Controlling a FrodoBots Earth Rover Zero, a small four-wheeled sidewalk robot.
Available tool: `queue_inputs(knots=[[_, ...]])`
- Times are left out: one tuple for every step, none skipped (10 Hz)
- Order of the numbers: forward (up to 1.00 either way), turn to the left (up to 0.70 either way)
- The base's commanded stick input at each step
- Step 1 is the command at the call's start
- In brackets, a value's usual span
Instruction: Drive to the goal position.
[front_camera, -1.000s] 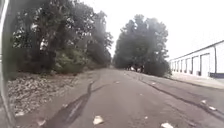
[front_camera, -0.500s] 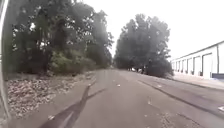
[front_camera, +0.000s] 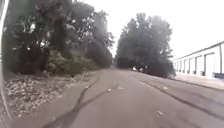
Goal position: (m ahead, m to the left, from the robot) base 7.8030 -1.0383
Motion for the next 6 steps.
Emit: queue_inputs(knots=[[0.7, 0.0], [0.7, 0.0], [0.7, 0.0], [0.7, 0.0], [0.7, 0.0], [0.7, 0.0]])
